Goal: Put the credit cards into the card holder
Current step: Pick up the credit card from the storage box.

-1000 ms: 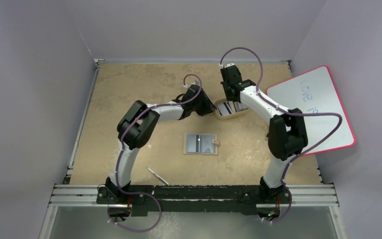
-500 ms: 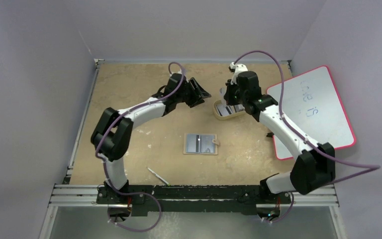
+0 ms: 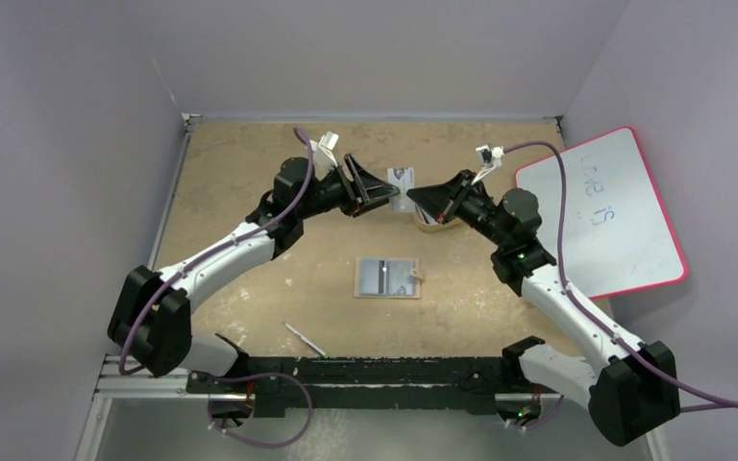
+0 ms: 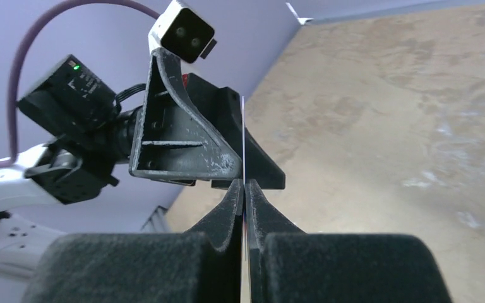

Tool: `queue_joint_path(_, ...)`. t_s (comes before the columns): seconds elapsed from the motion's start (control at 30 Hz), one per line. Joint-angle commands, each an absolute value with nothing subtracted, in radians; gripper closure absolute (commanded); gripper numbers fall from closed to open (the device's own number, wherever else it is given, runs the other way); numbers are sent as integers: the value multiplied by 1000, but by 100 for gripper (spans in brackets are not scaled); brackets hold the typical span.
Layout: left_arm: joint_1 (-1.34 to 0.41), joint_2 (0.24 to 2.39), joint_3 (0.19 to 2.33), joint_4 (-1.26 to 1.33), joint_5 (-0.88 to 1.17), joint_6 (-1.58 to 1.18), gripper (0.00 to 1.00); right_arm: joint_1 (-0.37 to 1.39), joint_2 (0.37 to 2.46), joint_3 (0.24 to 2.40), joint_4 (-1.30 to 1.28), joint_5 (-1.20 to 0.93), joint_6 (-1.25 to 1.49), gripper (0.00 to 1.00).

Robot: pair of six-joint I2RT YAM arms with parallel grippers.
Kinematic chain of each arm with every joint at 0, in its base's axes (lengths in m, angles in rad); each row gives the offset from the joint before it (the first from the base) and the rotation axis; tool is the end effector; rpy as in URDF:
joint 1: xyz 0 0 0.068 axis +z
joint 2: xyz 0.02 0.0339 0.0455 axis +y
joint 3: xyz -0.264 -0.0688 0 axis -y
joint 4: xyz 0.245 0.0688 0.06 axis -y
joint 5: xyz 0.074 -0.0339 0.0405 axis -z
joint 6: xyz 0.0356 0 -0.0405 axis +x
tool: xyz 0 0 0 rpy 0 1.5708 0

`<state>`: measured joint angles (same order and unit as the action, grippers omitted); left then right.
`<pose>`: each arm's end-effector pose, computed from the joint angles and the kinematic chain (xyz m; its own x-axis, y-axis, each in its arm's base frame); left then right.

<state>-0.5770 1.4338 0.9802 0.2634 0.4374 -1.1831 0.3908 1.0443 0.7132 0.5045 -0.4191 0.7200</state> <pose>0.2724 -0.1953 0.3015 -0.8401 -0.4538 -0.2971 0.1719 0.2967 -0.9394 0.2196 0.1061 0.3372 -0.3539 0.5056 -0.7868 -0.6454 0.4768 0.5967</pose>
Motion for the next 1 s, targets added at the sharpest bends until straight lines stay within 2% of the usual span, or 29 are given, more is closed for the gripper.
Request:
queue_joint_path(0.0,-571,1367,952,425,486,-1242,48,391,1021,677,771,-524,898,100)
queue_joint_path(0.1,-571,1352,931,473,484,-1270,58,390,1023,672,745,-543,897,100)
queue_joint_path(0.2,-571,1342,923,481,486,-1287,81,389,1012,657,719,-539,894,100)
queue_joint_path(0.27,-571,1330,909,485,478,-1299,96,390,1005,653,689,-526,881,93)
queue_joint_path(0.3,-571,1320,902,477,471,-1300,100,389,1003,656,657,-523,869,88)
queue_joint_path(0.4,-570,1299,882,446,455,-1268,100,389,996,690,491,-491,807,74)
queue_joint_path(0.57,-571,1290,868,197,358,-1179,100,392,969,715,310,-395,702,46)
queue_joint_path(0.63,-572,1289,845,138,320,-1156,100,401,962,707,217,-323,670,42)
queue_joint_path(0.77,-579,1293,809,-33,210,-1081,100,417,969,636,146,-265,675,42)
queue_joint_path(0.97,-648,1348,713,35,199,-1106,100,467,1076,567,111,-211,647,44)
